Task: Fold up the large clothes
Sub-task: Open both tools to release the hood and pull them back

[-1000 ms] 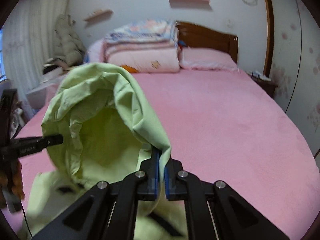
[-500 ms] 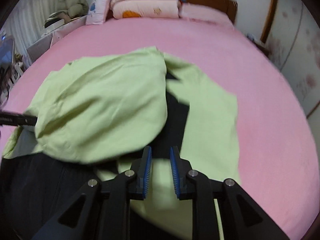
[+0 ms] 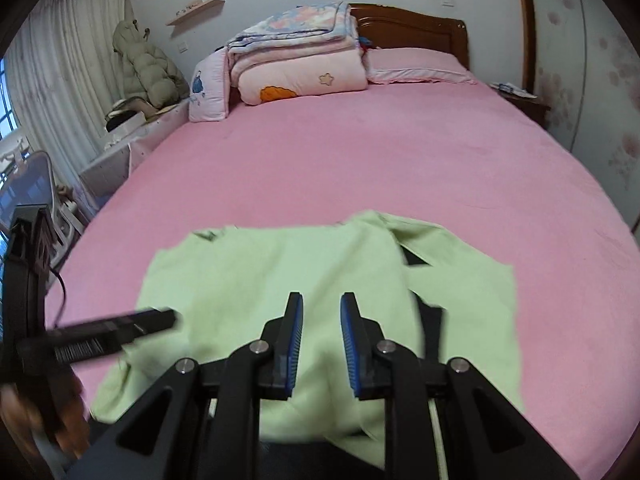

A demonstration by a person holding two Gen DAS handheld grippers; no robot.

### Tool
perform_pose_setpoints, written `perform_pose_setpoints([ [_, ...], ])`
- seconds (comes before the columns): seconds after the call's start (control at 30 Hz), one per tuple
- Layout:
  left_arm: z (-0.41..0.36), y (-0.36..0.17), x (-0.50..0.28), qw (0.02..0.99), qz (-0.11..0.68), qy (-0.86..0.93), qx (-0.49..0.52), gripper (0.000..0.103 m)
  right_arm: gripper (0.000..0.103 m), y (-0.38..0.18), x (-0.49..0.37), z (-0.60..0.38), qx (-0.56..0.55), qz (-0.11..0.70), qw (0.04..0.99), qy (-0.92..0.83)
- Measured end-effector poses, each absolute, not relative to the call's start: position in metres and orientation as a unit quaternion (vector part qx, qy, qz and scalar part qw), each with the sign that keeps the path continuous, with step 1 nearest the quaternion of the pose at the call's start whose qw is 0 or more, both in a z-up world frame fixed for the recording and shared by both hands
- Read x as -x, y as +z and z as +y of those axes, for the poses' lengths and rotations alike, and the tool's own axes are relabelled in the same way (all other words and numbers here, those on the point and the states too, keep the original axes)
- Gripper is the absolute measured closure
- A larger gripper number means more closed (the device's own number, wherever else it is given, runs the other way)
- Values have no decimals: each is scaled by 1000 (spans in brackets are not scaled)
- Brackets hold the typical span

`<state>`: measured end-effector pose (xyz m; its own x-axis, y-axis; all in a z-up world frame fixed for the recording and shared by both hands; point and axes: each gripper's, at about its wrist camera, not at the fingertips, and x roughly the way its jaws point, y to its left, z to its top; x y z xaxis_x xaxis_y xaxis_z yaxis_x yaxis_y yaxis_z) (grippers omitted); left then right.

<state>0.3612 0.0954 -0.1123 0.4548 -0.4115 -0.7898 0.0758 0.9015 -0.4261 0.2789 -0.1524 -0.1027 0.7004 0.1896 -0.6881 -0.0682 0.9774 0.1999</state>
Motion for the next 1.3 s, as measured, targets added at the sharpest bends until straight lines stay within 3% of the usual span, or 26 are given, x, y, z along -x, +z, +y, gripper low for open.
perform_pose_setpoints([
  [0.23,73,-173,-374,824,538,-99,148,58,84,-184,-320,-157,-57,466,883,29],
  [0.43,80,-204,-368,822,543,-105,135,59,100,-226,-298,-193,-75,476,876,27],
  [0.6,84,-198,-360,827,539,-109,115,59,101,-220,-289,-203,-94,470,877,36],
  [0.67,79,-194,-364,827,541,-106,109,56,97,-209,-283,-202,-104,467,877,39],
  [0.8,74,-183,-350,834,532,-97,105,24,97,-186,-263,-199,-122,447,884,55],
  [0.87,75,-172,-340,838,528,-85,106,16,97,-174,-252,-193,-119,436,890,58],
  [1.17,80,-127,-303,844,515,-68,133,15,94,-132,-220,-173,-112,403,906,67],
  [1.3,83,-102,-286,861,491,-60,120,15,83,-118,-214,-169,-110,393,910,73],
])
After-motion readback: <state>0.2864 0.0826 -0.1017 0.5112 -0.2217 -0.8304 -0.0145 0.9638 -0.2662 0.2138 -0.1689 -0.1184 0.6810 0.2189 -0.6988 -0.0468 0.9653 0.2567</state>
